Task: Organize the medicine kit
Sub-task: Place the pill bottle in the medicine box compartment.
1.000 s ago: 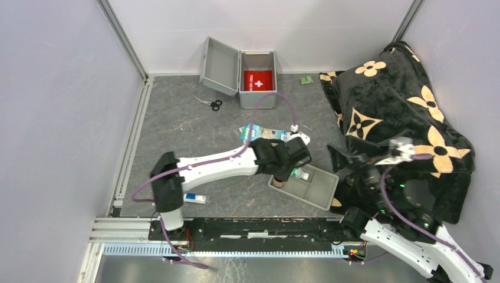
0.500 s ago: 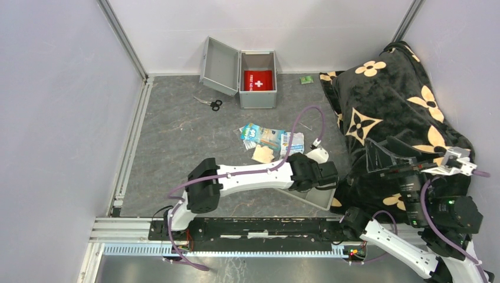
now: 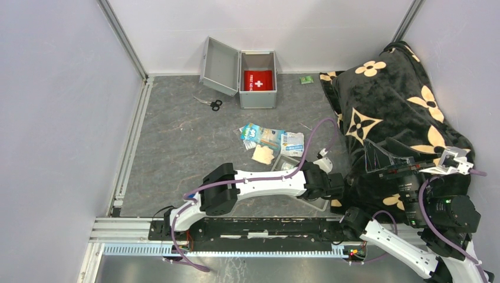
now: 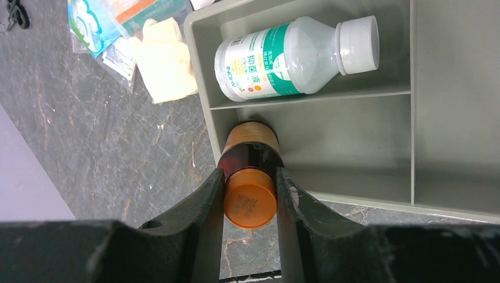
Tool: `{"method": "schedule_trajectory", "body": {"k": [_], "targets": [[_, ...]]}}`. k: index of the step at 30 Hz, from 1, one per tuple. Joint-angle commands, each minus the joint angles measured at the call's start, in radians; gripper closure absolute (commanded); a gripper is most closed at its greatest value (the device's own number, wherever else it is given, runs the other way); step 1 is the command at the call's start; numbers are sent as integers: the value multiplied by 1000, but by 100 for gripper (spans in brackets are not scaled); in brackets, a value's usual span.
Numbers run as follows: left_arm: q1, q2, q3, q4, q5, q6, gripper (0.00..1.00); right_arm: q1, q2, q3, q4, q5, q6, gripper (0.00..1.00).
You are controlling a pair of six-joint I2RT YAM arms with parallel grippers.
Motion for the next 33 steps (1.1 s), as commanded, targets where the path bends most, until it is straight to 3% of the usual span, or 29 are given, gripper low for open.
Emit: {"method": "schedule_trajectory", "body": {"k": [1,6,14,17,21,26,33], "targets": [[-15,29,39,-17,-8,-23,56,6,7,-5,-36,34,22,2],[-35,36,58,5,18,-29,37,6,7,-17,-38,35,35,2],[-43,20,90,20,48,-41,27,6,24,-24,-48,23,38,2],[-43,-45,51,99,76,-32,20,6,26,-24,-57,31,36,2],[-36,-165,-95,283,156,-22,12,6,25,-35,-71,49,42,2],[-3,-316,-273,404,169,-59,11,8,38,-50,-135,177,119,2],[153,-692,-668,561,163,-150,11,12,215,-35,-190,-23,33,2]]}}
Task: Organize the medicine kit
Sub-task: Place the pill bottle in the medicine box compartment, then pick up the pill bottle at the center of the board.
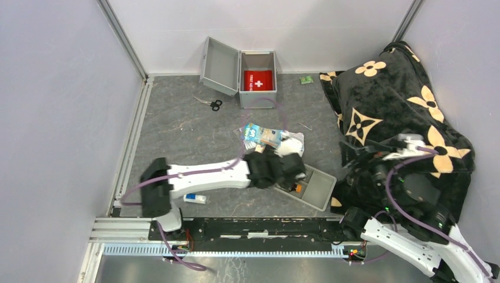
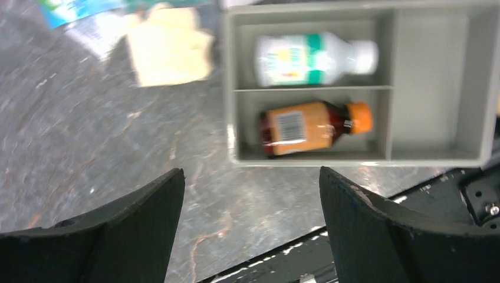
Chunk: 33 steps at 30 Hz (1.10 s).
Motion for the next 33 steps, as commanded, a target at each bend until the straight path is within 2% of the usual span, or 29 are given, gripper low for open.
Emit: {"method": "schedule_trajectory", "body": {"k": [1,5,8,12,14,16,20,23,29,33], "targets": [[125,-275,-199,132,-27,-122,11,8,137,-6,-58,-133,-55,2],[299,-556,-372,130,-42,-157,11,8,183,-136,92,-354,-126,2],[401,-702,-429,98,-31,-127,11,8,298,-193,191,-500,-131,3],[443,-796,-380,17,-88,-60,11,11,564,-202,301,-786,-153,8],[443,-832,-332,-16,-131,-46,11,36,688,-211,395,-863,-145,10],[443,-872,-286,-53,-187,-61,11,87,829,-187,461,-873,-151,10],[444,-972,-208,-99,-277,-72,11,204,1102,-41,516,-898,-190,9],[443,-1009,-155,-111,-292,-38,11,264,1308,115,527,-926,-216,9],[443,-1021,-52,-167,-290,6,11,332,1638,436,487,-936,-275,8],[443,-1040,-34,-195,-302,11,11,345,1798,616,437,-926,-298,9]]}}
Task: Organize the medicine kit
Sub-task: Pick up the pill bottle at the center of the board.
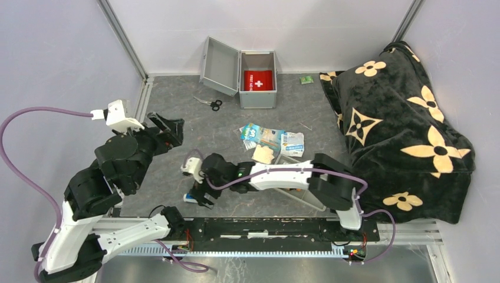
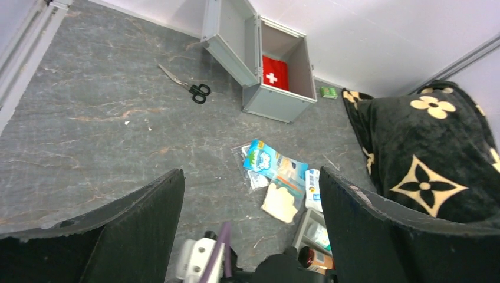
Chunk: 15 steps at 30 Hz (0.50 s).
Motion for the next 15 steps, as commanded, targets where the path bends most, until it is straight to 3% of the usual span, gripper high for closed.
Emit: {"method": "schedule_trajectory", "body": {"k": [1,10,15], "targets": [[2,-11,24,-65,-44,32,11,10,144,199,-38,-5,-53,10],[2,-61,-6,-90,-66,19,11,21,336,381,-130,-12,-65,20],[2,-77,-16,-91,-84,2,11,30,383,442,-216,77,-40,34]]}}
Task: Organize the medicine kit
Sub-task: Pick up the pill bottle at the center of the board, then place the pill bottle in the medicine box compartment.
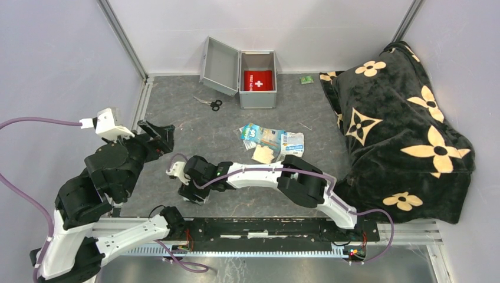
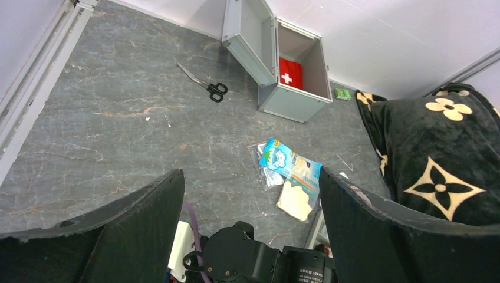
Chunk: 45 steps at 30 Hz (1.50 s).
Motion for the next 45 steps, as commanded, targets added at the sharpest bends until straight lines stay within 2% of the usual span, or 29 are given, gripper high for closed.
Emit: {"method": "schedule_trajectory", "body": {"k": [1,5,7,12,16,19,23,25,30,32,34,38,45], "targets": [[2,-15,-13,-11,-55,-6,10,16,35,67,-89,114,27,38],[2,-24,-28,-20,-57,-23,10,16,-5,4,-67,217,84,54],[2,-27,-38,-25,-57,-29,10,16,-62,-71,-4,254,117,55],[2,-32,-68,-18,-36,-52,9,8,-302,-354,225,378,239,65],[2,-29,-116,33,56,-76,9,-7,-507,-590,433,470,331,71],[2,-15,-149,45,99,-106,9,-15,-647,-728,512,597,439,74],[2,-9,-192,73,138,-123,9,-24,-840,-946,593,777,556,90],[3,-3,-208,95,158,-123,9,-27,-927,-1036,600,891,628,90],[2,34,-209,106,176,-113,8,-35,-1114,-1146,369,1172,899,87],[2,41,-213,113,178,-113,8,-36,-1178,-1150,168,1242,1065,82],[2,44,-221,123,182,-113,8,-35,-1237,-1152,-44,1292,1247,83],[2,58,-246,151,202,-118,8,-33,-1355,-1202,-324,1303,1523,92],[2,107,-269,191,240,-121,8,-35,-1512,-1303,-574,1200,1703,95]]}}
